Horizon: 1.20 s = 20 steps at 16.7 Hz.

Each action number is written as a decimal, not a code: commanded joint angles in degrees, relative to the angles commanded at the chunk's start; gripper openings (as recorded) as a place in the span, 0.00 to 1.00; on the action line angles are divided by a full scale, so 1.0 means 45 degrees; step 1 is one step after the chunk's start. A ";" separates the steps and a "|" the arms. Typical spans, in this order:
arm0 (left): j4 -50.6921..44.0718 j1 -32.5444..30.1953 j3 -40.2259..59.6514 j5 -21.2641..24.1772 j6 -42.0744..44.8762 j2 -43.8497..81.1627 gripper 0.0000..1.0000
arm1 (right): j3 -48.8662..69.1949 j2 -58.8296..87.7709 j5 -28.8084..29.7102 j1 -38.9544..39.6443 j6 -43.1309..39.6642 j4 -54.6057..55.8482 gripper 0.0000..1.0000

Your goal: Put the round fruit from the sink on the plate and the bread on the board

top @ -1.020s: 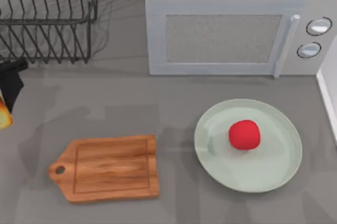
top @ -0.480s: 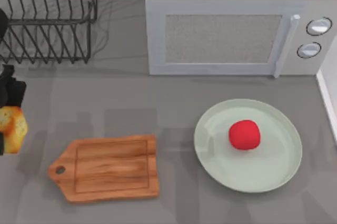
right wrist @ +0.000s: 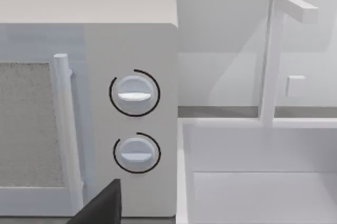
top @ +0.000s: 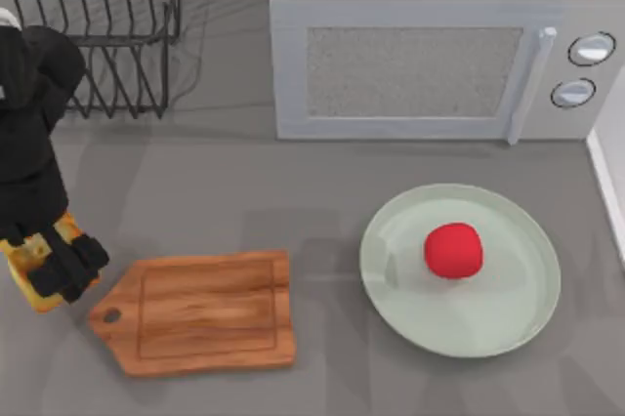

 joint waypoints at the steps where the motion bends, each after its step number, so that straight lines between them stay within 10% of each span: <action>1: 0.0027 -0.0276 -0.0040 0.0009 -0.1365 -0.0036 0.00 | 0.0000 0.0000 0.0000 0.0000 0.0000 0.0000 1.00; 11: 0.0045 -0.3150 0.0026 0.0214 -1.1992 -0.0645 0.00 | 0.0000 0.0000 0.0000 0.0000 0.0000 0.0000 1.00; 20: -0.0116 -0.4796 0.0433 0.0396 -1.5965 -0.1125 0.00 | 0.0000 0.0000 0.0000 0.0000 0.0000 0.0000 1.00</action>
